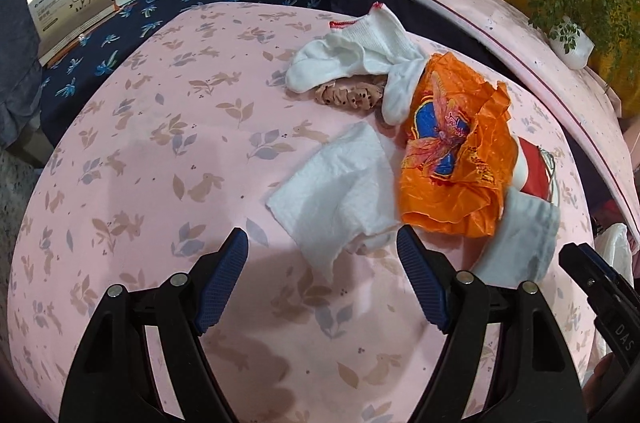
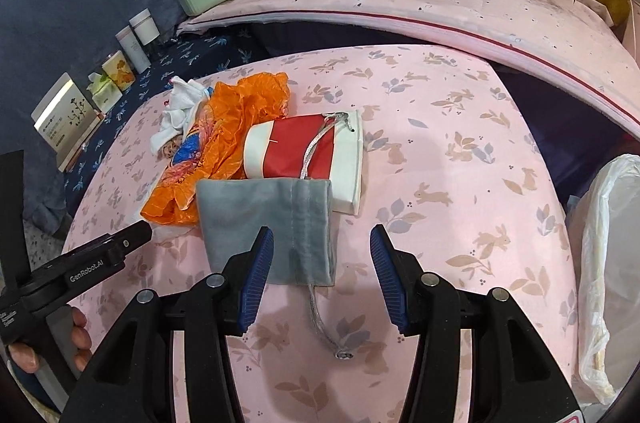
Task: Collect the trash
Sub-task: 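Grasp the white tissue with the left tool while the right tool grasps the grey pouch, then carry the tissue and grey pouch in both tools over the trash bin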
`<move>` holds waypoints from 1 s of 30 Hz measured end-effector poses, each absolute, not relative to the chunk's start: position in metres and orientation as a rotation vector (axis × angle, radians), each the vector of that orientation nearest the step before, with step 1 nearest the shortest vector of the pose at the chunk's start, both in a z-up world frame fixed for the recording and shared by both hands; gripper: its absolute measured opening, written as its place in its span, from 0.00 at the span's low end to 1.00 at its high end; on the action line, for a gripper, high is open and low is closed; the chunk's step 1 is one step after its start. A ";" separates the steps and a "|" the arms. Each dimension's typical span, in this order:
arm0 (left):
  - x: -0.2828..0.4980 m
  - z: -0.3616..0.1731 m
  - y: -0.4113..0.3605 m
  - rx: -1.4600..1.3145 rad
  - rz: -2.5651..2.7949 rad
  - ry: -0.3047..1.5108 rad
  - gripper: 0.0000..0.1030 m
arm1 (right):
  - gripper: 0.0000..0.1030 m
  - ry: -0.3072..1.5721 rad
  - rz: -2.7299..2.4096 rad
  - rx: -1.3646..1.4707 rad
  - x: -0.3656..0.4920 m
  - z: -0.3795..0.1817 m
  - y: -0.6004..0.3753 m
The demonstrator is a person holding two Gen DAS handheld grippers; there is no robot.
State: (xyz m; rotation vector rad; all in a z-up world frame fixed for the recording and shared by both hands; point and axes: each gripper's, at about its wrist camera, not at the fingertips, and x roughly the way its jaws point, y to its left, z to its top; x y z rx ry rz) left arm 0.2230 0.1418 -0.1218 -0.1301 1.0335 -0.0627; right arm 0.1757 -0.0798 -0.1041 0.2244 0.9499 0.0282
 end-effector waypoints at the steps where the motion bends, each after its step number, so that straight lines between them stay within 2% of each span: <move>1: 0.225 -0.124 0.141 -0.128 -0.072 1.037 0.69 | 0.48 0.956 0.027 0.224 0.178 -0.108 -0.078; 4: 0.231 -0.130 0.139 -0.126 -0.101 1.058 0.60 | 0.48 0.969 0.019 0.224 0.184 -0.116 -0.076; 7: 0.234 -0.134 0.137 -0.137 -0.127 1.073 0.48 | 0.47 0.980 0.017 0.219 0.189 -0.123 -0.073; 8: 0.234 -0.134 0.135 -0.130 -0.139 1.071 0.40 | 0.46 0.984 0.018 0.217 0.191 -0.125 -0.073; 9: 0.235 -0.134 0.133 -0.123 -0.145 1.072 0.31 | 0.43 0.989 0.022 0.216 0.192 -0.127 -0.071; 12: 0.233 -0.134 0.129 -0.118 -0.169 1.079 0.12 | 0.23 1.007 0.039 0.207 0.193 -0.132 -0.067; 14: 0.231 -0.133 0.129 -0.119 -0.171 1.078 0.07 | 0.16 1.008 0.042 0.196 0.192 -0.132 -0.064; 16: 0.226 -0.131 0.128 -0.126 -0.170 1.075 0.06 | 0.09 1.004 0.047 0.191 0.189 -0.131 -0.063; 18: 0.221 -0.128 0.127 -0.135 -0.173 1.075 0.05 | 0.06 0.997 0.051 0.198 0.187 -0.127 -0.064; 30: 0.176 -0.073 0.103 -0.147 -0.231 0.977 0.05 | 0.05 0.858 0.064 0.236 0.147 -0.071 -0.086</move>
